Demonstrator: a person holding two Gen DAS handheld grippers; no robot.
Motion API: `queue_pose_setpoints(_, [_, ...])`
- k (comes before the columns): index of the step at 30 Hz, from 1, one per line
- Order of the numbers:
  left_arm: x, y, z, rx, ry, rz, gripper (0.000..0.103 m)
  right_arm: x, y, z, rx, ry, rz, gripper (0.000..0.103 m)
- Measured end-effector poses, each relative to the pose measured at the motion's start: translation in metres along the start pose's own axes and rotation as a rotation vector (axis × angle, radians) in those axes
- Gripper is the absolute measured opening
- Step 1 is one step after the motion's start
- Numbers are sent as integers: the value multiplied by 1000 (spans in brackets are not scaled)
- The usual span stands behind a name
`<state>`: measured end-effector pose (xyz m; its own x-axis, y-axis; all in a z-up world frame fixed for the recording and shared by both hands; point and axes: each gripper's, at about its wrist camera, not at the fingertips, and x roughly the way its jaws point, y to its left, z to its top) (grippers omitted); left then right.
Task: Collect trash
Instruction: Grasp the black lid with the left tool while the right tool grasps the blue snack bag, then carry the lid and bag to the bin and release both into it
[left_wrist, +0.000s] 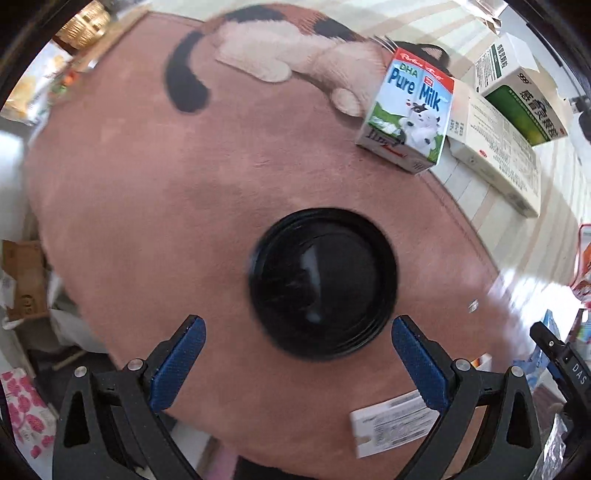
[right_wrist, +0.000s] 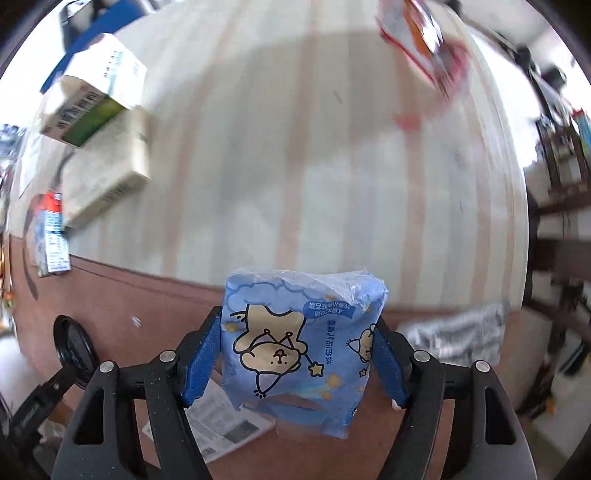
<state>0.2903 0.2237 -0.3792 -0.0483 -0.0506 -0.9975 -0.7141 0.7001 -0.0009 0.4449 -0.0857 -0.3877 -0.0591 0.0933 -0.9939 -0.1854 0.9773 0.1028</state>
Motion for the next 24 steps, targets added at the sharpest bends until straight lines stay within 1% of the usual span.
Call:
queue_pose_setpoints(1, [5,-2,4,-4,15,-27,103,-2,2,3,-19,-11,-2,75])
queue_pose_setpoints(2, [8,-4,7,-6,28,-34,103,-3,3,7,-44,-20,-7,75])
queue_pose_setpoints(5, [21,-11,15,0,57,-28,102,2,4,18,-82,-10,-12,75])
queue_pose_setpoints(7, [26,-15,19,1,60,-20,100,9,-1,21,-99,12,-18,75])
queue_pose_setpoints(8, [26,-15,19,-4,47,-13,96,12,0,24,-104,17,-21,75])
queue_pose_setpoints(9, [25,-15,18,-6,33,4,87,14,-4,24,-109,24,-23,75])
queue_pose_setpoints(10, [23,-14,17,-8,21,8,85,17,1,29,-114,26,-25,75])
queue_pose_setpoints(11, [20,-17,17,-9,8,-7,85,19,2,32,-119,27,-26,75])
queue_pose_setpoints(12, [17,-18,17,-7,0,-6,85,22,10,31,-120,27,-24,75])
queue_pose_setpoints(16, [3,-19,12,16,-54,27,85,24,22,25,-138,32,-4,75])
queue_pose_setpoints(19, [-12,-20,8,25,-94,32,85,22,37,22,-159,21,11,75])
queue_pose_setpoints(20, [-18,-19,6,26,-110,36,85,25,54,19,-166,16,16,75])
queue_pose_setpoints(21, [-26,-19,2,29,-133,38,85,21,54,16,-178,8,24,75])
queue_pose_setpoints(22, [-33,-18,-1,30,-150,39,85,18,64,22,-188,3,28,75])
queue_pose_setpoints(24, [-50,-16,-12,31,-194,39,85,7,68,18,-216,-17,38,75])
